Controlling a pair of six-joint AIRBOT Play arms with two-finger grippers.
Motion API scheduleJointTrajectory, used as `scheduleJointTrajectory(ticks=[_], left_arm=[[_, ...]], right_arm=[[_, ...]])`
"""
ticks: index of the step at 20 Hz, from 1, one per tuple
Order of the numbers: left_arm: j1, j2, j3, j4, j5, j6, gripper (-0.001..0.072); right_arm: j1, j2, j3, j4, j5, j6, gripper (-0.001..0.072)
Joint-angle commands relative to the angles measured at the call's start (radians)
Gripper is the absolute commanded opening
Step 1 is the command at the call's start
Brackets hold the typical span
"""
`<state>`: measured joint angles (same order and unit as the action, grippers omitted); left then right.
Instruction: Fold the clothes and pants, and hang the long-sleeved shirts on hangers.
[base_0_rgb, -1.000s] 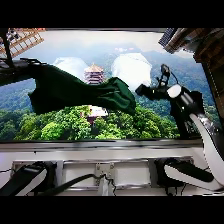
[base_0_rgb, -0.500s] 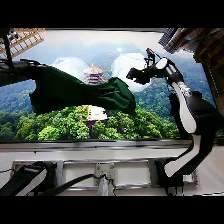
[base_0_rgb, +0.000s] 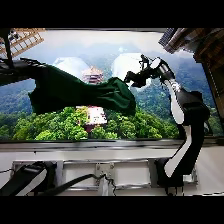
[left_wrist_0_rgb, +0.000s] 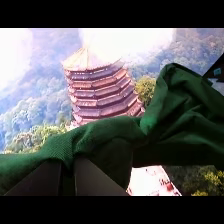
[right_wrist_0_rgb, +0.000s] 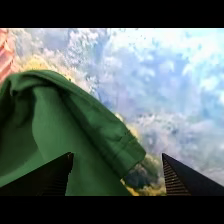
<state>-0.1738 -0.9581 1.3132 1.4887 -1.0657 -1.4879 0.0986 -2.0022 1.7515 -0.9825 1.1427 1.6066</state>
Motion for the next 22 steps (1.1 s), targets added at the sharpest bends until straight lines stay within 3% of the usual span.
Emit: scheduleJointTrajectory(ticks=[1, 6, 7, 9, 14, 17, 22], left_arm=[[0.001, -0.001, 0.001, 0.0, 0.011, 0.004, 0.0009], [0.001, -0.001, 0.001, -0.001, 0.011, 0.003, 0.0009], [0.001, 0.0, 0.001, -0.001, 0.011, 0.003, 0.0009], [0.002, 0.002, 0.001, 0.0, 0.011, 0.004, 0.0009], [0.003, 0.1, 0.002, 0.037, 0.122, -0.028, 0.0007], [0.003, 0.255, 0.013, 0.121, 0.252, -0.086, 0.0007], [0.003, 0.501, 0.094, 0.212, 0.337, -0.133, 0.0007]], right_arm=[[0.019, -0.016, 0.006, 0.022, 0.024, -0.003, 0.0645], [0.099, -0.048, 0.006, 0.037, 0.006, -0.011, 0.0621], [0.113, -0.051, 0.006, 0.036, -0.008, -0.011, 0.0484], [0.12, -0.044, 0.012, 0.036, -0.02, -0.01, 0.0024], [0.117, 0.098, 0.132, -0.083, 0.078, -0.084, 0.0027], [0.121, 0.297, 0.166, -0.147, 0.101, -0.119, 0.0027], [0.121, 0.645, 0.166, -0.246, 0.193, -0.143, 0.0027]])
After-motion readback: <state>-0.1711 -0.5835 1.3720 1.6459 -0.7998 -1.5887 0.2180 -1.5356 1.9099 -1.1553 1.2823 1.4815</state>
